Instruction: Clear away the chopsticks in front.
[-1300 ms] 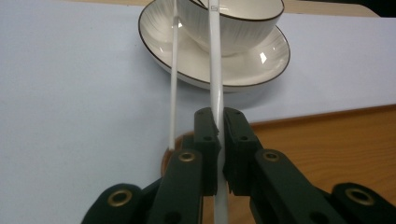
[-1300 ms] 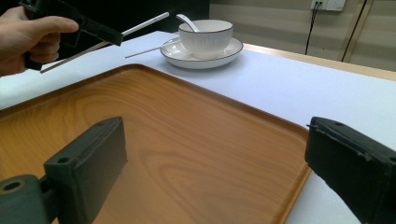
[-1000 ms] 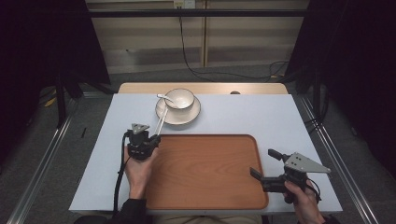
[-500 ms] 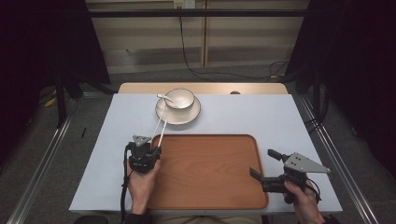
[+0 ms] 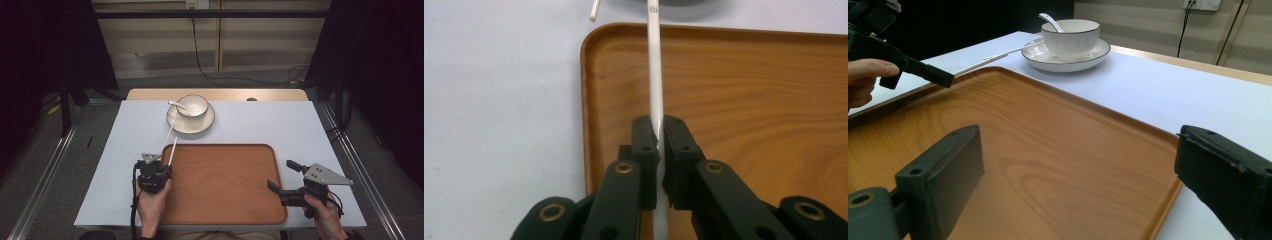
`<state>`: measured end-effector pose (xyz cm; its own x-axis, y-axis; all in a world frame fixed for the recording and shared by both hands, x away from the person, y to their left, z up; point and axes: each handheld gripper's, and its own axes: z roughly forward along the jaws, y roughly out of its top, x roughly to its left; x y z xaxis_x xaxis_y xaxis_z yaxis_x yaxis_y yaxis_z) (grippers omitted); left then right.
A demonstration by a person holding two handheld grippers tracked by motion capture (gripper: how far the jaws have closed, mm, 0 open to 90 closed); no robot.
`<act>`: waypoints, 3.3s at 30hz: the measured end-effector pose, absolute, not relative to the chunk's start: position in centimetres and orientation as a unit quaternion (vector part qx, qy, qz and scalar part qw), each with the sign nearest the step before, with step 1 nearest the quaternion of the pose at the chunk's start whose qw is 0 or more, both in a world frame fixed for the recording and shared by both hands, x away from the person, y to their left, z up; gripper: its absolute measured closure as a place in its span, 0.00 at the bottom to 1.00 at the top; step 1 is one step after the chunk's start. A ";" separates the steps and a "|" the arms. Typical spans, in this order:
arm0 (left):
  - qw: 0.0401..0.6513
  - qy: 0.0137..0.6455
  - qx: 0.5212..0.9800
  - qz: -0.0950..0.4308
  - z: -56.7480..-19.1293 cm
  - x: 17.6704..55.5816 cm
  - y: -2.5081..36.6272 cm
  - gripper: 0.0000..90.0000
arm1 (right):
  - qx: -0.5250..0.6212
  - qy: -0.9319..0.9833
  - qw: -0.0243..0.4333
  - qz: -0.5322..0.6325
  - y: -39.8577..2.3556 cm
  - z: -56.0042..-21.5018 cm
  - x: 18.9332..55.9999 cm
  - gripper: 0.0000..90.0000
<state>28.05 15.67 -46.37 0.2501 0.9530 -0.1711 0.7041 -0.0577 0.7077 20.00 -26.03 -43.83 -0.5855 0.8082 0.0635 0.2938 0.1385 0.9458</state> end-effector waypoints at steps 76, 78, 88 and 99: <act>0.388 0.510 0.736 0.219 -45.7 29.9 15.8 0.16 | 0.382 0.715 0.237 0.535 -26.0 -43.9 20.0 0.06; 0.404 0.505 0.732 0.213 -45.6 30.4 15.9 0.12 | 0.381 0.716 0.238 0.534 -26.0 -43.9 20.0 0.06; 0.458 0.465 0.730 0.202 -44.1 31.7 17.0 0.05 | 0.381 0.716 0.237 0.535 -26.1 -43.8 20.1 0.06; 0.455 0.450 0.734 0.228 -42.8 34.3 17.5 0.05 | 0.381 0.716 0.236 0.535 -26.1 -43.9 20.1 0.06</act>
<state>34.33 17.52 -42.76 0.4907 0.8681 -0.0746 0.4534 -0.1813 0.8727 20.07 -26.09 -43.85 -0.5972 0.7990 0.0701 0.2930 0.1360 0.9464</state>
